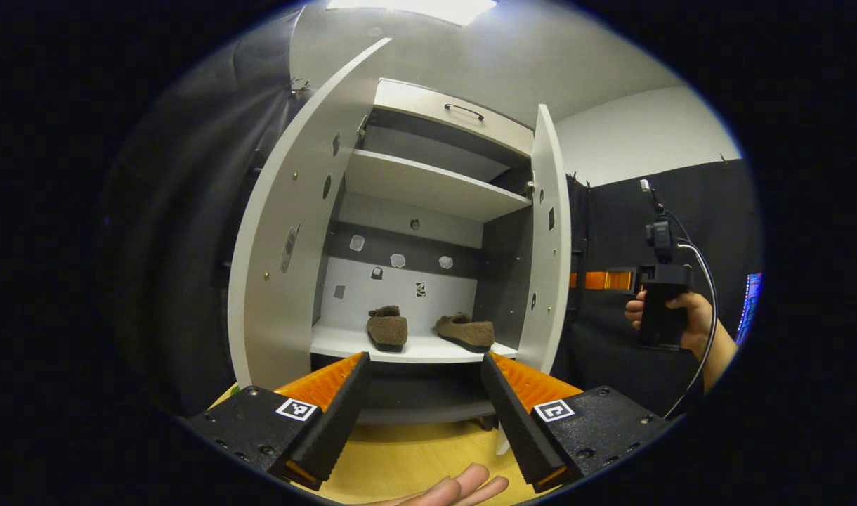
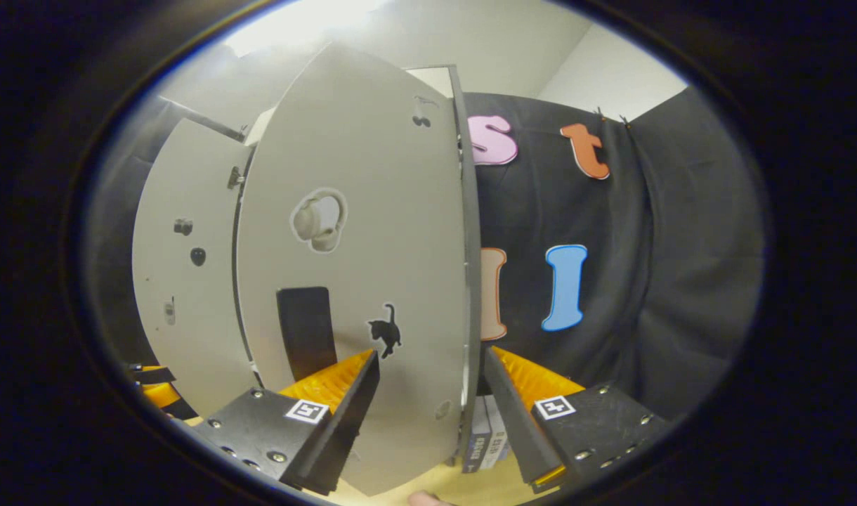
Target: Grab one shoe with the right hand and put it into the shoe cabinet, grab the other shoe with the left hand and put it into the shoe cabinet; then close the right door with the right hand and the left door with the left hand.
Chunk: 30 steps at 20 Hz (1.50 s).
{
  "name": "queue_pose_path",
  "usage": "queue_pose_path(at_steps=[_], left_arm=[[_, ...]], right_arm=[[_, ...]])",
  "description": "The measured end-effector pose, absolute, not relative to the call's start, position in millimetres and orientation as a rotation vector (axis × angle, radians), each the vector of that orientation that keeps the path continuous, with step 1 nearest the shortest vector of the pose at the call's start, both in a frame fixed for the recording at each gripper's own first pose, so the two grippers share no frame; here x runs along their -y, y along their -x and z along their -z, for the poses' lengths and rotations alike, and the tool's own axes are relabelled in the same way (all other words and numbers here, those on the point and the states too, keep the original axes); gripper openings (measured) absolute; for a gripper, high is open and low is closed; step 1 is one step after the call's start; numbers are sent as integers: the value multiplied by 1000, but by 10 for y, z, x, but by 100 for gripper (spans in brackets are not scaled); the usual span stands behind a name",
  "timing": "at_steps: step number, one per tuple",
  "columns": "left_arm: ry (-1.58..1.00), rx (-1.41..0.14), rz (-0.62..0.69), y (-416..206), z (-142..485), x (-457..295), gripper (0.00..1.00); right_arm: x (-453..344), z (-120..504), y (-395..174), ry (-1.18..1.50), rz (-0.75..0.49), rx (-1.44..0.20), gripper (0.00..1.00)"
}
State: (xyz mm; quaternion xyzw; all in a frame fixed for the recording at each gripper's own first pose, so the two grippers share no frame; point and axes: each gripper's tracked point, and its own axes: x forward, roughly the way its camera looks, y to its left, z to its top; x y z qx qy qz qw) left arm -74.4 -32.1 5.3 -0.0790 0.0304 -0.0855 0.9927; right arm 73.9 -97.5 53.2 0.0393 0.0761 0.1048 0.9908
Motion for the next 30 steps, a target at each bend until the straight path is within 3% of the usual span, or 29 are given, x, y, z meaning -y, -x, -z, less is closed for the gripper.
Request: queue_pose_path(at_steps=[4,6,9,10,12,16,21,23,25,26,28,30], left_arm=[[148,-59,160,807,-47,346,96],[134,-52,160,861,-68,389,100],[116,-30,156,1012,-143,412,92],[109,-25,154,1080,-172,419,96],[85,-46,133,1184,-121,344,92],[35,-107,26,1312,-45,-99,96],[28,-100,-71,1549,-232,-788,96],[24,-92,-118,1601,-322,-1128,92],[28,-80,-102,1631,-454,-1342,93],[41,-63,-65,1614,-545,-1393,96],[91,-55,-36,1594,-660,-1579,92],[119,-44,-58,1421,-736,-1846,95]], right_arm=[[821,-759,-448,-192,-260,-99,89],[926,-833,-248,-143,-243,-55,96],[906,-787,61,-116,-279,-47,92],[919,-788,150,-118,-282,-45,92],[906,-779,253,-116,-301,-39,92],[739,-659,419,-101,-342,-17,94],[730,-393,470,-171,-261,-41,92],[693,-310,475,-177,-266,-72,96],[730,-287,469,-147,-252,-67,92],[763,-295,456,-137,-239,-54,94],[761,-284,470,-142,-244,-48,94],[742,-303,485,-154,-260,-39,94]])
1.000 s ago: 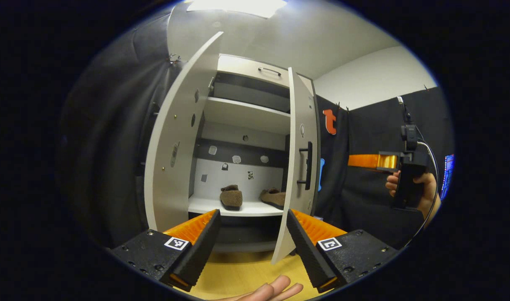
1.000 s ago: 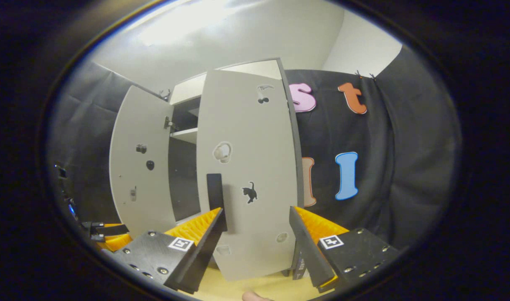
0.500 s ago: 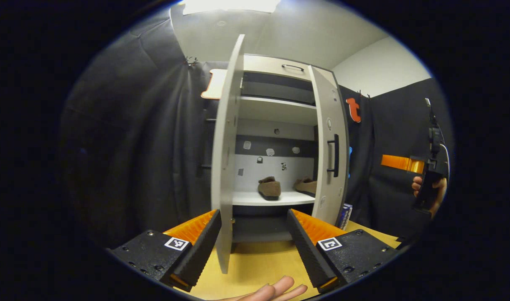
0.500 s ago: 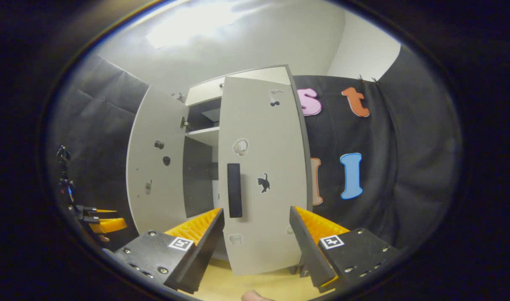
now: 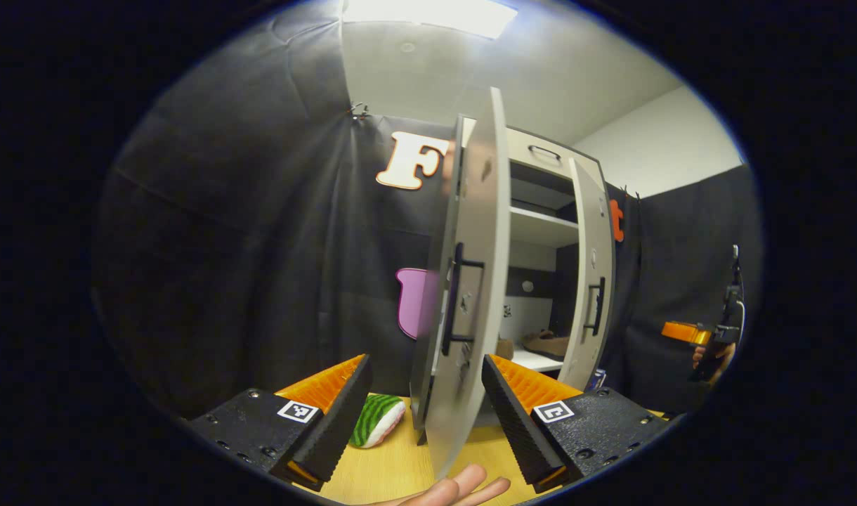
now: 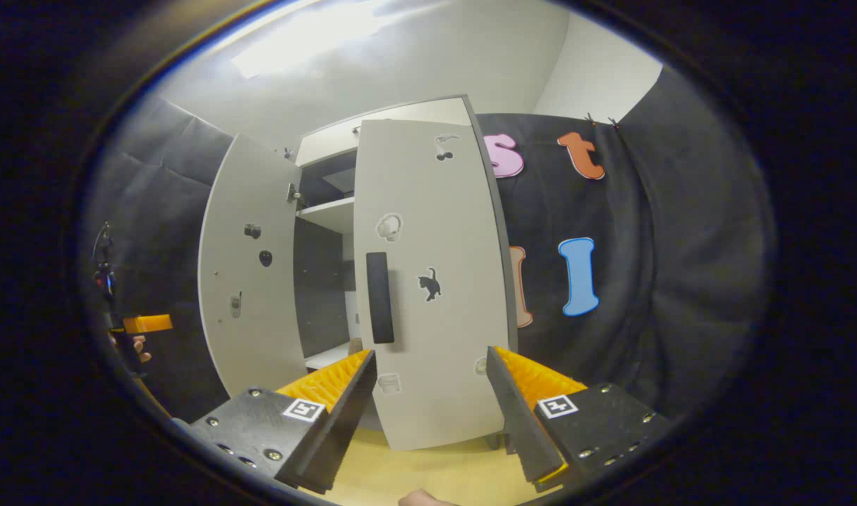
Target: Grab one shoe with the right hand and put it into the shoe cabinet, grab the other shoe with the left hand and put it into the shoe cabinet; then close the right door with the right hand and the left door with the left hand.
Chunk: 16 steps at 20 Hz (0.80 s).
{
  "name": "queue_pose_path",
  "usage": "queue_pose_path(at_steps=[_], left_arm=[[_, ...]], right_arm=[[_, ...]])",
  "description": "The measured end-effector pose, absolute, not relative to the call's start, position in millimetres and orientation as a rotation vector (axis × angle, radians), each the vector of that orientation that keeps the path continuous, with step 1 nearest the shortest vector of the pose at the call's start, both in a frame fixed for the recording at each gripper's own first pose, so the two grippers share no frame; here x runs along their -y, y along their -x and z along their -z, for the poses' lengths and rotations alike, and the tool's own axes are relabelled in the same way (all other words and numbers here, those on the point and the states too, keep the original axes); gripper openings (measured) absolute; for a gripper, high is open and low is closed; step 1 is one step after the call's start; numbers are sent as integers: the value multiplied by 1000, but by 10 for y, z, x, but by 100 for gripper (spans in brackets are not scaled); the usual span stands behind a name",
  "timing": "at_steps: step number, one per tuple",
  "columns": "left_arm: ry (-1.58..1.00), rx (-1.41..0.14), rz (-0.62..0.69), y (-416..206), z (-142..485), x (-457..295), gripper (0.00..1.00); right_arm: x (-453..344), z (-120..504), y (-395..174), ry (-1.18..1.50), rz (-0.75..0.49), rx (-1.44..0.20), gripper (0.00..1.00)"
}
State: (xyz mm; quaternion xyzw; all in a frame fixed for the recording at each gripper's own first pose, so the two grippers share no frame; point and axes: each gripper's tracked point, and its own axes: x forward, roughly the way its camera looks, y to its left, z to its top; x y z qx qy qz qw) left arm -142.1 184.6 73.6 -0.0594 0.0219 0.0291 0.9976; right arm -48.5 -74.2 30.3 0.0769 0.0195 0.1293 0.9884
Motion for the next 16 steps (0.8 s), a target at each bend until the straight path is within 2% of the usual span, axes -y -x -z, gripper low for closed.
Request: queue_pose_path(at_steps=[1,3,4,8,9,12,15,16], left_arm=[[122,-44,-80,1325,-749,-2030,99],[102,-84,-73,1165,-714,-2201,92],[103,-87,-66,1074,-726,-2269,96],[105,-128,-85,590,-668,-2515,99],[105,-138,-80,453,-636,-2536,96],[102,-178,-52,81,-520,-2487,96],[149,-225,17,-59,-426,-2205,94],[137,-221,28,-89,-469,-2138,87]], right_arm=[[769,-324,487,-153,-262,-32,94],[781,-334,495,-143,-272,-27,94],[786,-341,504,-140,-277,-22,94],[886,-281,575,-125,-277,-26,92],[898,-261,599,-127,-281,-26,92],[979,-246,631,-155,-287,-21,94],[1116,-217,615,-154,-278,-11,94],[1161,-206,604,-149,-275,-7,94]])
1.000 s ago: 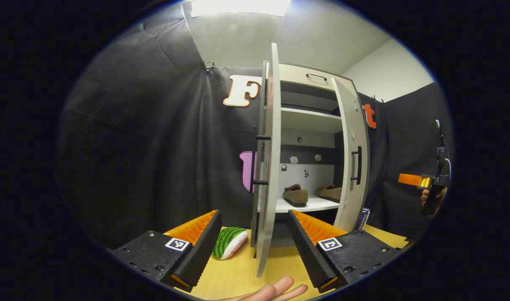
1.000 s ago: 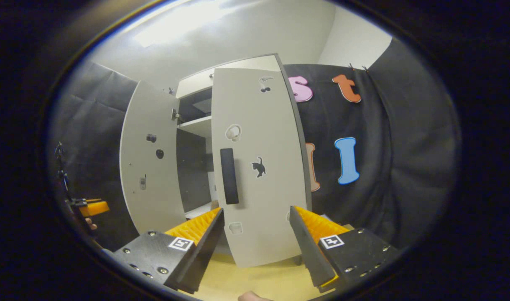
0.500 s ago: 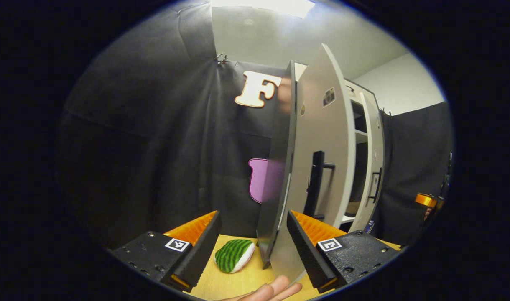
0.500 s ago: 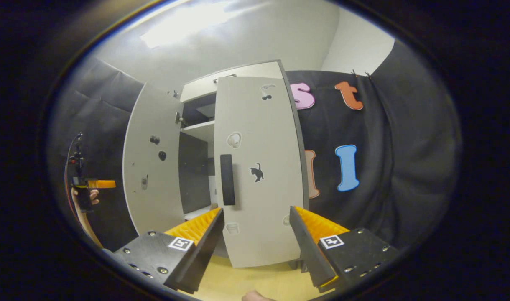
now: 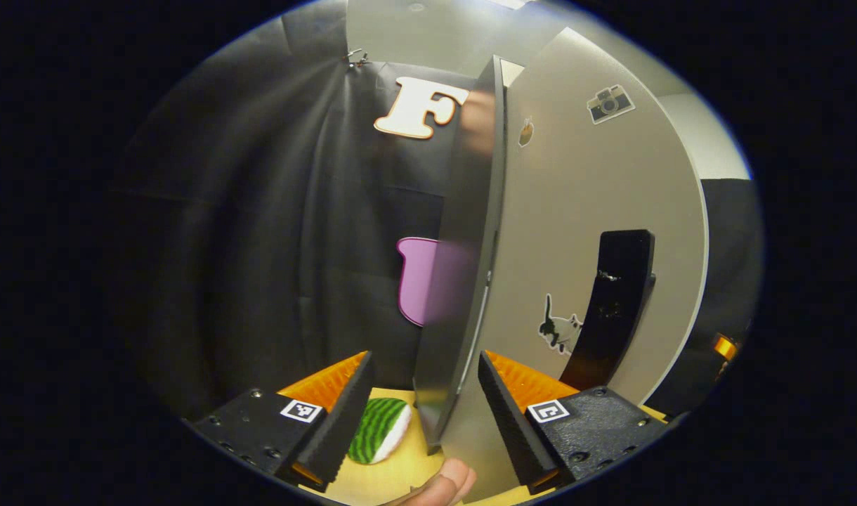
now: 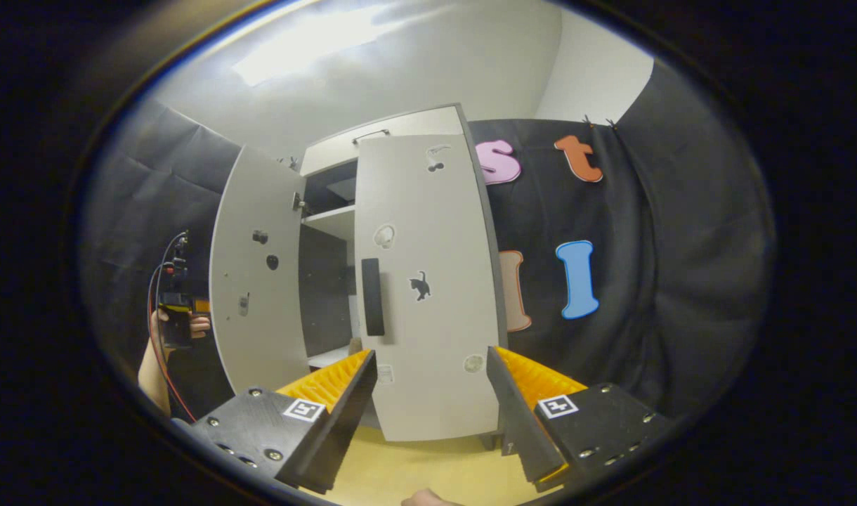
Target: Grab one shoe with the right hand and put it into the shoe cabinet, grab the other shoe with the left hand and put it into the shoe cabinet; then close the right door with the right hand and the left door with the left hand.
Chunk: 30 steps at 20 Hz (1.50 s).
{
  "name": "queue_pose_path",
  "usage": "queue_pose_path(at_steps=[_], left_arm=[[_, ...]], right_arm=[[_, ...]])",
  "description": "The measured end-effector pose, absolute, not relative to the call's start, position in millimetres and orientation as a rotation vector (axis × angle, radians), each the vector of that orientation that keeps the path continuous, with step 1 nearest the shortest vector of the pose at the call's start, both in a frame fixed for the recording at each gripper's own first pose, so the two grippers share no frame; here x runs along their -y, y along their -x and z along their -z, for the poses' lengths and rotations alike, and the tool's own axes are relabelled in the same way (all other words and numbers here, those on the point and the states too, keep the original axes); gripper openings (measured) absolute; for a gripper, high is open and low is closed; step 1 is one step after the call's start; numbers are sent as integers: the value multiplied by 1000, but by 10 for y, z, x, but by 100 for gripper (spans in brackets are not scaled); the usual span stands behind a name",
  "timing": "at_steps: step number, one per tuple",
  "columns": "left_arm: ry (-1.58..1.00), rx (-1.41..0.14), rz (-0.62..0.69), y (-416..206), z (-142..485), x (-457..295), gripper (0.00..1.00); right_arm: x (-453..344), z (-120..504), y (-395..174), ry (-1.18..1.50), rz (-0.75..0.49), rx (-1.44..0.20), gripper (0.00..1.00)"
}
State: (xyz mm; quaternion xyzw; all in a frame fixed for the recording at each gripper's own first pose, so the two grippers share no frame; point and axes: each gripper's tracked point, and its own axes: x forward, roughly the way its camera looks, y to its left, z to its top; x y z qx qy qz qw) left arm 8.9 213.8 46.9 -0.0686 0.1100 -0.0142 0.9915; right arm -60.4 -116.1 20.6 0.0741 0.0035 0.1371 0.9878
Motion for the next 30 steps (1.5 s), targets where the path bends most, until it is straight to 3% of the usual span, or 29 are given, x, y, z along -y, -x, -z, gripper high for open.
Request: queue_pose_path(at_steps=[5,6,7,12,13,14,16,22,23,25,26,30], left_arm=[[118,-247,52,-103,-474,-1890,91],[115,-247,56,-106,-480,-1837,85],[103,-248,52,-119,-483,-1823,91],[15,-229,21,-158,-545,-1643,90],[7,-225,18,-132,-531,-1579,85],[3,-227,16,-123,-522,-1508,91],[-19,-258,16,-176,-421,-1392,91],[6,-288,13,-311,-245,-1000,91],[5,-293,20,-322,-191,-911,86],[9,-307,52,-368,-101,-688,86],[-6,-324,62,-361,-55,-592,91],[-65,-334,44,-443,70,-390,94]], right_arm=[[1345,-68,542,-139,-253,-7,95],[1357,-59,532,-145,-252,-6,94],[1380,-35,518,-151,-249,-5,94],[1419,78,527,-154,-249,-8,94],[1413,120,534,-153,-249,-9,94],[1415,159,536,-158,-250,-15,94],[1434,249,542,-174,-252,-35,94],[1739,208,589,-130,-173,12,94],[1749,227,611,-129,-172,9,94],[1772,227,650,-130,-172,8,94],[1788,226,666,-128,-169,8,94],[1855,271,667,-123,-158,7,94]])
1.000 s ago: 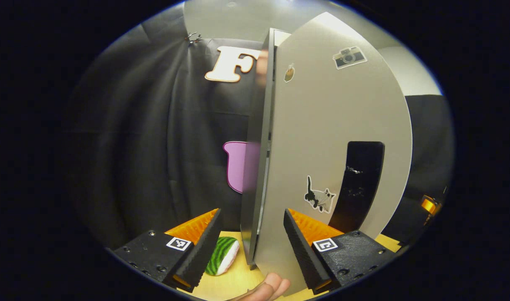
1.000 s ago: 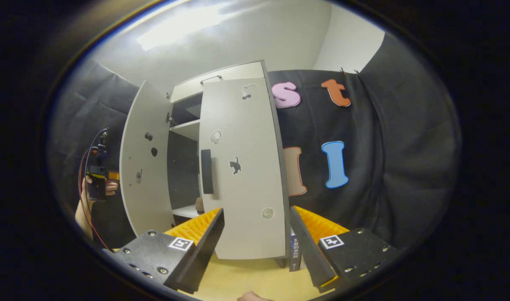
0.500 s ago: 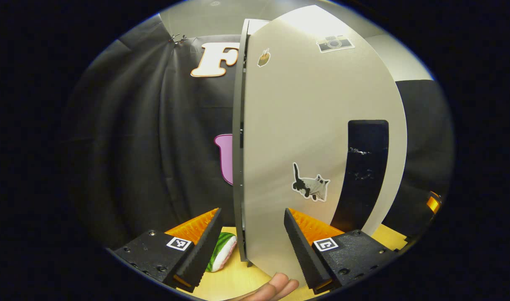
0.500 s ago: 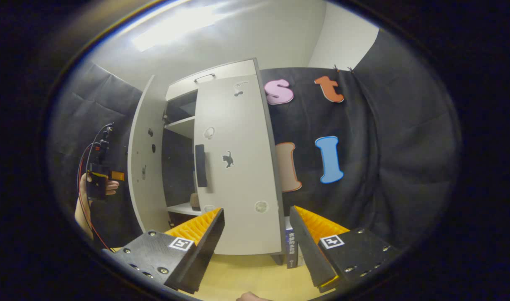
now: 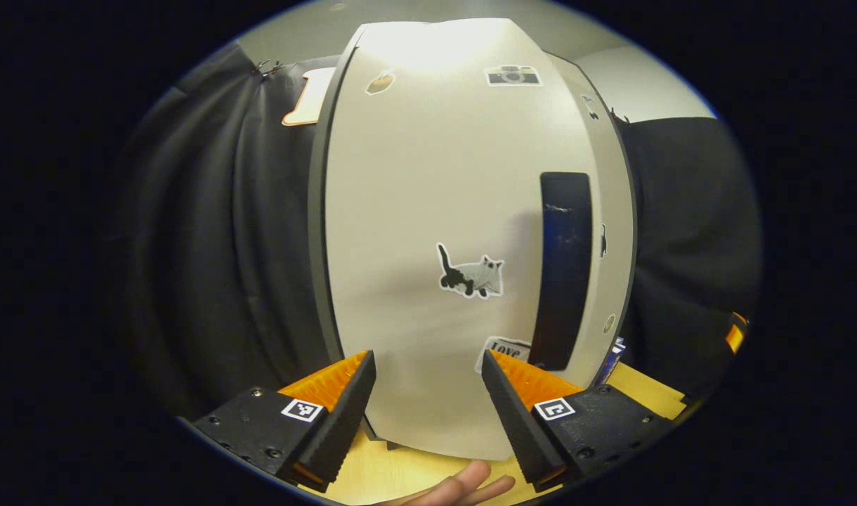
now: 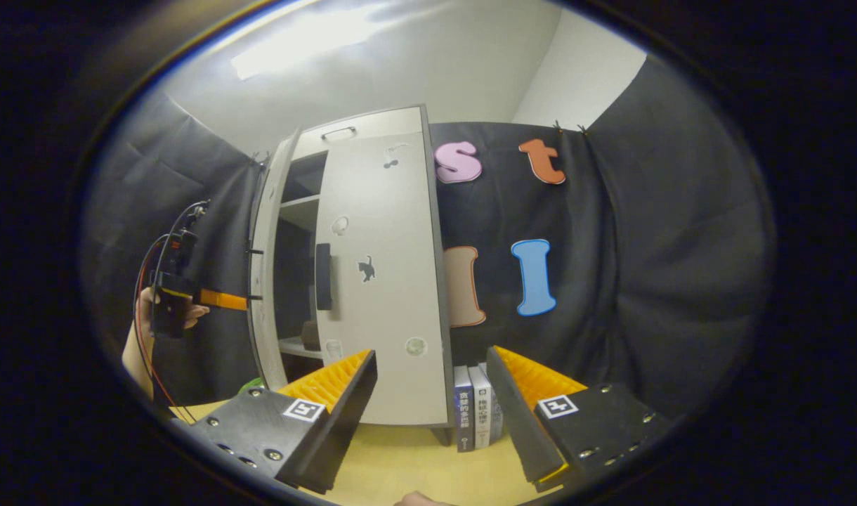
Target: Grab one shoe with the right hand and put it into the shoe cabinet, grab the other shoe with the left hand and put it into the shoe cabinet; then close the right door with the right hand and the left door with the left hand.
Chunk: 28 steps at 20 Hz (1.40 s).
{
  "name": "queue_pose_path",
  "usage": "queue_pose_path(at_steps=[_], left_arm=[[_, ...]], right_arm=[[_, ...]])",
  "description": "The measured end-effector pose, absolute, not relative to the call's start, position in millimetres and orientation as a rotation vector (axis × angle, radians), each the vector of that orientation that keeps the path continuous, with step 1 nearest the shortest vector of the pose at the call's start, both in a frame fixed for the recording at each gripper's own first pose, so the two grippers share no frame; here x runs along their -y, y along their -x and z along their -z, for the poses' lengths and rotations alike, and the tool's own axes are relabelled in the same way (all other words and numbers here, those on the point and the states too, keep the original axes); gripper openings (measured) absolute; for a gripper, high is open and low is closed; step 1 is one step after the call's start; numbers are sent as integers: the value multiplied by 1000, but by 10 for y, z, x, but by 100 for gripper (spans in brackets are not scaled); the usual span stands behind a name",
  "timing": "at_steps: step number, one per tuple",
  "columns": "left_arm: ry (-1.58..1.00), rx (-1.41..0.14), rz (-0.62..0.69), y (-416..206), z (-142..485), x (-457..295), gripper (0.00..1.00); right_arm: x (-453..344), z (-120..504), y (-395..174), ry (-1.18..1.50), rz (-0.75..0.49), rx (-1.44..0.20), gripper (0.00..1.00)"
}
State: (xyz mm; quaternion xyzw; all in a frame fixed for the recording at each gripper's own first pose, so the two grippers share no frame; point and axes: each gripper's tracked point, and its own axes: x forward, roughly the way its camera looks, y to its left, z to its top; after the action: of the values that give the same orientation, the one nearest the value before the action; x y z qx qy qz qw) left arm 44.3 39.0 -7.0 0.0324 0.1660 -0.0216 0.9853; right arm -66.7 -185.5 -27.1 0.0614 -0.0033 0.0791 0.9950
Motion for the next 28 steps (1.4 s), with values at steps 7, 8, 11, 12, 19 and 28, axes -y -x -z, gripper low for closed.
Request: queue_pose_path(at_steps=[7,8,11,12,19,28], left_arm=[[-97,-310,6,-305,132,-224,94],[-100,-303,5,-281,120,-197,94],[-118,-272,-7,-203,89,-169,94],[-124,-251,-19,-149,47,-173,94],[-124,-181,-51,251,-99,-144,93],[-112,-170,-92,845,-97,-208,93]], right_arm=[[1967,344,652,-123,-132,-13,92],[1971,327,649,-124,-131,-12,94],[1946,278,647,-113,-129,-9,94],[1915,268,633,-110,-131,-12,94],[1416,-21,636,-73,-191,3,94],[486,-233,975,-73,-280,-1,94]])
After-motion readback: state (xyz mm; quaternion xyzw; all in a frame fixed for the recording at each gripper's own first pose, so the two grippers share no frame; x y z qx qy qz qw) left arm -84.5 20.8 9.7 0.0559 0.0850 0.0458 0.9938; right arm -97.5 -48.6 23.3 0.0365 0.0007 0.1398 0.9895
